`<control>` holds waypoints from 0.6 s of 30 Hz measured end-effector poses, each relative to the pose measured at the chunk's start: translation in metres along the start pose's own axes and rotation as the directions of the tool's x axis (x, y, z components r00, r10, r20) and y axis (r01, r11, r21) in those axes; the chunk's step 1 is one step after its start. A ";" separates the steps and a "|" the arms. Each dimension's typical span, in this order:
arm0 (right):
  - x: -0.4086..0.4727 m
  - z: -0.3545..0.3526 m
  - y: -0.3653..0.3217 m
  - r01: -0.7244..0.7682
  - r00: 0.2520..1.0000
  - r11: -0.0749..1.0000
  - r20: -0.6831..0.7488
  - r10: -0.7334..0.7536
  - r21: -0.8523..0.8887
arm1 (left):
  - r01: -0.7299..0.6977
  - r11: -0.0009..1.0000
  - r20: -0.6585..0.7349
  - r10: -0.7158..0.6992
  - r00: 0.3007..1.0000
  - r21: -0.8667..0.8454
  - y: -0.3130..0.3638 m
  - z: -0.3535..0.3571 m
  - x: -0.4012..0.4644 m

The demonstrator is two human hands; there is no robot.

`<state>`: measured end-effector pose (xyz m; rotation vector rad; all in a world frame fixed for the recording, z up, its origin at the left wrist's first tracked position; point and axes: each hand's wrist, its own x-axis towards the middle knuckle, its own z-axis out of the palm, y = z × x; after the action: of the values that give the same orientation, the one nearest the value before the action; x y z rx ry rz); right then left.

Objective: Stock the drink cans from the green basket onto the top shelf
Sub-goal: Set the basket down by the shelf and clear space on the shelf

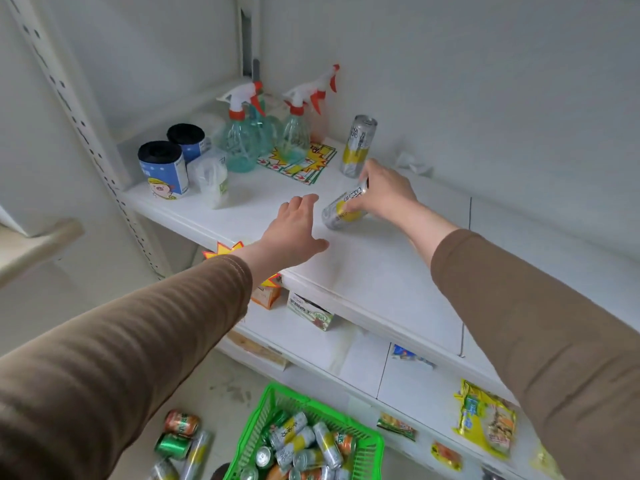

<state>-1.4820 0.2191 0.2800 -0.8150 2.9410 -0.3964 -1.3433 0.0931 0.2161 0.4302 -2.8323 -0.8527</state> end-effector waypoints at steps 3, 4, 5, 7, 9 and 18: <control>0.019 0.005 -0.004 0.029 0.998 0.999 -0.050 -0.028 0.026 | 0.010 1.000 0.027 -0.010 1.000 0.007 -0.005 0.003 0.017; 0.023 0.009 -0.006 0.023 0.997 0.996 -0.074 -0.017 0.083 | 0.011 1.000 0.034 -0.011 0.999 0.008 -0.007 0.004 0.022; 0.025 0.014 -0.008 0.016 0.995 0.988 -0.103 -0.001 0.152 | 0.010 1.000 0.041 -0.010 0.999 0.009 -0.010 0.005 0.027; 0.025 0.028 -0.011 -0.005 0.983 0.952 -0.171 0.061 0.308 | 0.005 1.000 0.060 -0.005 0.998 0.001 -0.016 0.006 0.034; 0.022 0.048 -0.012 -0.036 0.965 0.892 -0.215 0.148 0.450 | 0.002 1.000 0.075 -0.001 0.997 -0.009 -0.024 0.008 0.042; 0.046 0.105 -0.012 -0.190 0.927 0.769 -0.146 0.345 0.611 | -0.045 0.999 0.114 0.042 0.993 0.017 -0.042 0.014 0.082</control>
<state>-1.5022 0.1613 0.1825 -0.2609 2.7870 -1.3834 -1.4144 0.0413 0.1864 0.3310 -2.9444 -0.8681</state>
